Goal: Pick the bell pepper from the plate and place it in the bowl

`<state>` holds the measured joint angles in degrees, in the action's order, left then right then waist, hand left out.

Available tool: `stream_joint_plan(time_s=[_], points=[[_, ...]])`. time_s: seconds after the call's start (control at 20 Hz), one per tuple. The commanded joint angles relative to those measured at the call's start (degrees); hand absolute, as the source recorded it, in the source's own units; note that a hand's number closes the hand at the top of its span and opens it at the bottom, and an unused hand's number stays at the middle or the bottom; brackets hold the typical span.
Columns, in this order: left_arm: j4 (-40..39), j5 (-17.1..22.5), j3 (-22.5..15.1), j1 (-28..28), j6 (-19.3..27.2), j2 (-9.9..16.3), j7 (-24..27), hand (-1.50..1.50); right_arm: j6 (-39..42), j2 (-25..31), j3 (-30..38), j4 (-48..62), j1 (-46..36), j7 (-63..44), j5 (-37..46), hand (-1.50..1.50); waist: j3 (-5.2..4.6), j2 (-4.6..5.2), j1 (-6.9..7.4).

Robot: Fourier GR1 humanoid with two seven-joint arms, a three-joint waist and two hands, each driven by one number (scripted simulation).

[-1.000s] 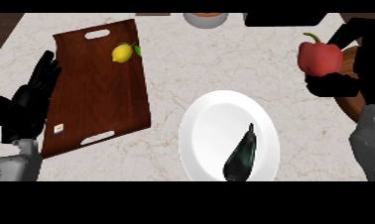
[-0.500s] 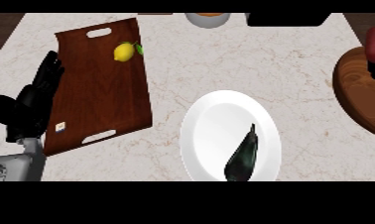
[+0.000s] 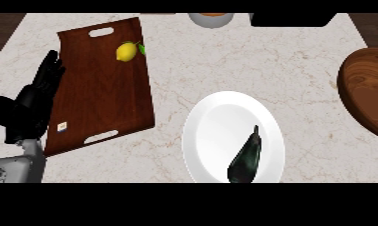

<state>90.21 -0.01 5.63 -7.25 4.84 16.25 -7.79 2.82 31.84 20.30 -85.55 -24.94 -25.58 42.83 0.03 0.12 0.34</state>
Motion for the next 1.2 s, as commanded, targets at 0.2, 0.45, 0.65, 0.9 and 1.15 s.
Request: stream_joint_plan(time_s=[0.2, 0.45, 0.65, 0.9, 1.15], points=[[-0.03, -1.63, -0.39, -2.42, 0.2, -1.05, -2.56, 0.0, -10.7, 0.87, 1.92, 20.85, -2.83, 14.98, 0.73, 1.5, 0.0, 0.03, 0.15], [-1.04, -1.98, -0.58, -2.22, 0.64, -1.77, -0.18, 0.0, 0.31, 7.15, 5.22, 33.4, -3.96, 9.38, -0.74, 1.5, 0.04, 0.31, 0.46], [0.15, -1.94, -1.17, -1.39, 0.76, -3.0, -1.02, 0.0, 0.49, 9.16, 5.61, 44.47, -4.82, 19.94, -2.08, -1.5, 0.08, 0.28, 0.74], [-3.58, -0.98, 1.01, -1.23, -0.75, -2.05, 3.56, 0.0, 0.58, 9.16, 12.82, 47.86, -8.52, 28.41, -10.94, -1.5, 0.08, 0.29, 0.46], [-1.07, 0.53, 2.45, 0.74, -1.46, -0.82, 1.04, 0.0, 0.53, 9.14, 26.24, 43.96, -10.11, 30.97, -24.94, -1.5, 0.11, -0.66, -1.06]])
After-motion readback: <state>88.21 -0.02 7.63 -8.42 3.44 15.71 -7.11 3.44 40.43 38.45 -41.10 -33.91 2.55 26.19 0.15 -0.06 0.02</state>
